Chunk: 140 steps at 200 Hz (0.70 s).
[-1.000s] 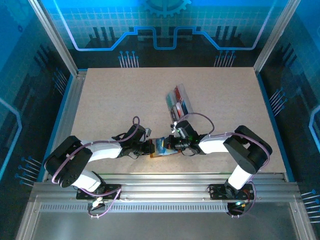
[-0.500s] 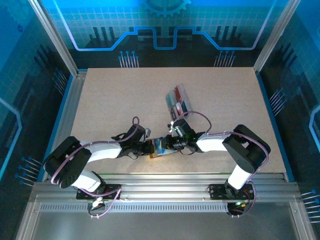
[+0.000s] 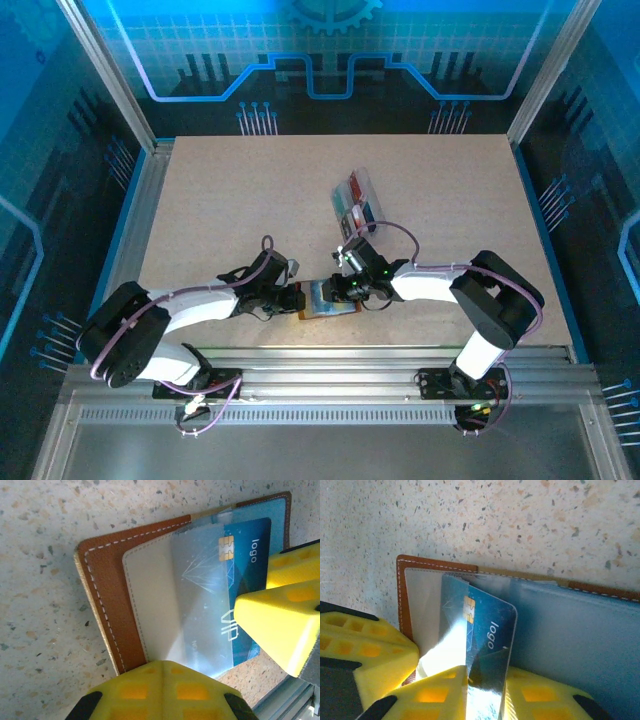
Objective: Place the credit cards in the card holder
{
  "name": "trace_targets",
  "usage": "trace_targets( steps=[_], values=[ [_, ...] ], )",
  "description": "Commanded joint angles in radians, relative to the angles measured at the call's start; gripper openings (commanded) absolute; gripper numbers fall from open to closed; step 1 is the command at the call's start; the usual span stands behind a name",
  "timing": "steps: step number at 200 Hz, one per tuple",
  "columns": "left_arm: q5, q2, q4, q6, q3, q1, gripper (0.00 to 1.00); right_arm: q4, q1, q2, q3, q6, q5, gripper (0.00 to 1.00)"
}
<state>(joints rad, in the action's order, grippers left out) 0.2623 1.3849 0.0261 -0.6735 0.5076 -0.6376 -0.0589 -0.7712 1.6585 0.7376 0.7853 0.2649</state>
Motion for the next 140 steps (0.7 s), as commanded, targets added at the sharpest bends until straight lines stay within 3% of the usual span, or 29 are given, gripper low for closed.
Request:
trace_targets(
  steps=[1,140],
  values=[
    [0.028,-0.029,0.039,0.007,-0.001,0.009,0.03,0.084,0.005,0.012,0.017,-0.015,0.005,0.21],
    [-0.020,0.051,0.039,0.026,0.000,0.021,0.00,0.178,0.008,0.080,0.081,-0.070,0.046,0.00]
  ],
)
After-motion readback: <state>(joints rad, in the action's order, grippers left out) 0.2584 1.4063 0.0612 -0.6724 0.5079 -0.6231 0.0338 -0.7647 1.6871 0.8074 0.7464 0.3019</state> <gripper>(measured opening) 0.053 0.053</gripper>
